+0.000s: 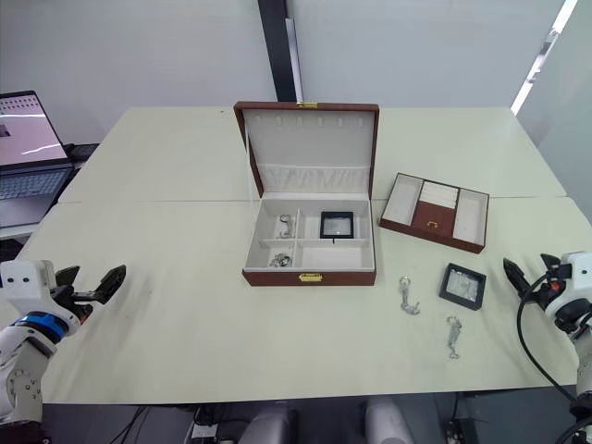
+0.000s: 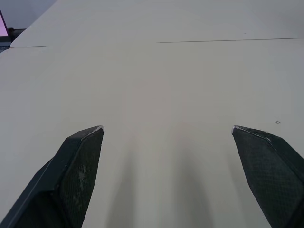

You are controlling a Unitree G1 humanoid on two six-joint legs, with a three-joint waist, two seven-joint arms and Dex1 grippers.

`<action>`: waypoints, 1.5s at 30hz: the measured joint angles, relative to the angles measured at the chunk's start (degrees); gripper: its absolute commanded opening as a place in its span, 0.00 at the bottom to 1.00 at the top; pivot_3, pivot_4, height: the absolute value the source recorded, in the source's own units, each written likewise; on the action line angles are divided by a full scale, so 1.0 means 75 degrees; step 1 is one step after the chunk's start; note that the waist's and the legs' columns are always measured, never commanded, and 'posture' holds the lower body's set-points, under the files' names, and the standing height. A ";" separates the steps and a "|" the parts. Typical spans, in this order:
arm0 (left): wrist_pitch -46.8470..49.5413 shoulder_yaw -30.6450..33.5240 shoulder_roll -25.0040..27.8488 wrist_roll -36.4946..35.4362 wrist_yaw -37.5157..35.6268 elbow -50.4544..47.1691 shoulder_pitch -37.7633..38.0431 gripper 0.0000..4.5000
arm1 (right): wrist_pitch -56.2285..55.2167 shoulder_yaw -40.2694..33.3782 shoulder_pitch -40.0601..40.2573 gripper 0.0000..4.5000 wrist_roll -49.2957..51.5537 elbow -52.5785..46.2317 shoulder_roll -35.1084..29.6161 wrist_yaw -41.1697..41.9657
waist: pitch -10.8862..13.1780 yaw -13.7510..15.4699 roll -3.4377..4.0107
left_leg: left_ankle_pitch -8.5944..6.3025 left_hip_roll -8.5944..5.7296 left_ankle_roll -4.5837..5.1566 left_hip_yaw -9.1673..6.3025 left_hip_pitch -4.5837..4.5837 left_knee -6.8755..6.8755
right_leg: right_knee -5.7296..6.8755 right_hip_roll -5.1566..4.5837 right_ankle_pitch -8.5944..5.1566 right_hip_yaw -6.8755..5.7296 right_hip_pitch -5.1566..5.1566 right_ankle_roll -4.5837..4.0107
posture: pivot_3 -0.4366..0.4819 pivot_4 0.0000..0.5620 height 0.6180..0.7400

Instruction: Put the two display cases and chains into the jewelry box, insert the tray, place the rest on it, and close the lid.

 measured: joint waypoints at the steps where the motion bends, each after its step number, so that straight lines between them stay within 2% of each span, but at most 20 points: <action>1: 0.0094 -0.0031 0.0001 -0.0048 -0.0040 -0.0114 -0.0057 1.00 | 0.0071 0.0002 0.0002 1.00 0.0013 -0.0063 -0.0041 0.0086 | 0.0000 0.0000 0.0000 | 0.0000 -0.0001 0.0000 0.0000 0.0000 0.0000 | 0.0000 0.0000 0.0000 -0.0001 0.0000 0.0000 | 0.48 0.27 1.00; 7: 0.0618 -0.0631 0.0018 -0.0404 -0.0444 -0.1262 -0.0392 1.00 | 0.0744 0.0057 0.0029 1.00 0.0303 -0.0799 -0.0450 0.0916 | 0.0000 0.0004 0.0000 | 0.0000 -0.0001 0.0000 -0.0001 -0.0002 0.0001 | -0.0001 -0.0001 0.0000 -0.0001 0.0002 0.0000 | 0.48 0.27 1.00; 15: 0.1481 -0.1936 0.0613 -0.1034 -0.1808 -0.2557 -0.1299 1.00 | 0.2120 0.0683 0.0080 1.00 0.0542 -0.2129 -0.1515 0.2295 | 0.0000 -0.0010 0.0001 | 0.0000 0.0001 0.0000 0.0000 -0.0001 0.0002 | -0.0001 0.0005 0.0000 0.0000 0.0002 0.0000 | 0.48 0.27 1.00; 21: 0.1729 -0.3174 0.0701 -0.1238 -0.2878 -0.3146 -0.1976 1.00 | 0.2888 0.1380 0.0205 1.00 0.0564 -0.3247 -0.2272 0.3040 | 0.0001 0.0006 0.0004 | 0.0000 0.0000 0.0000 -0.0002 -0.0005 0.0005 | -0.0002 0.0007 0.0000 -0.0003 0.0002 0.0001 | 0.48 0.27 1.00; 24: 0.1632 -0.3891 0.0698 -0.1206 -0.3474 -0.3424 -0.2200 1.00 | 0.2960 0.1748 0.0264 1.00 0.0357 -0.3688 -0.2365 0.3120 | 0.0001 0.0000 0.0004 | 0.0000 0.0000 0.0000 -0.0001 -0.0005 0.0004 | -0.0003 0.0007 0.0000 -0.0002 0.0002 0.0001 | 0.48 0.27 1.00; 33: 0.0576 -0.5155 0.0603 -0.0667 -0.4913 -0.3349 -0.2227 1.00 | 0.2446 0.2206 0.0746 1.00 -0.0491 -0.3777 -0.2371 0.3087 | 0.0002 0.0003 0.0003 | 0.0000 0.0004 0.0000 -0.0001 -0.0004 0.0005 | -0.0003 0.0014 0.0000 -0.0002 0.0002 0.0000 | 0.48 0.27 1.00; 39: -0.0060 -0.5449 0.0535 -0.0385 -0.5441 -0.3107 -0.2199 1.00 | 0.2141 0.2385 0.0872 1.00 -0.0858 -0.3769 -0.2352 0.3067 | 0.0002 0.0005 0.0003 | 0.0000 0.0002 0.0000 -0.0001 -0.0004 0.0006 | -0.0003 0.0014 0.0000 -0.0001 0.0002 0.0000 | 0.48 0.27 1.00; 45: -0.0145 -0.5470 0.0332 -0.0459 -0.5649 -0.3094 -0.2053 1.00 | 0.1896 0.2530 0.0965 1.00 -0.1140 -0.3776 -0.2298 0.2965 | 0.0002 0.0006 0.0003 | 0.0000 0.0003 0.0000 -0.0003 -0.0004 0.0007 | -0.0002 0.0014 0.0000 -0.0002 0.0002 0.0000 | 0.48 0.27 1.00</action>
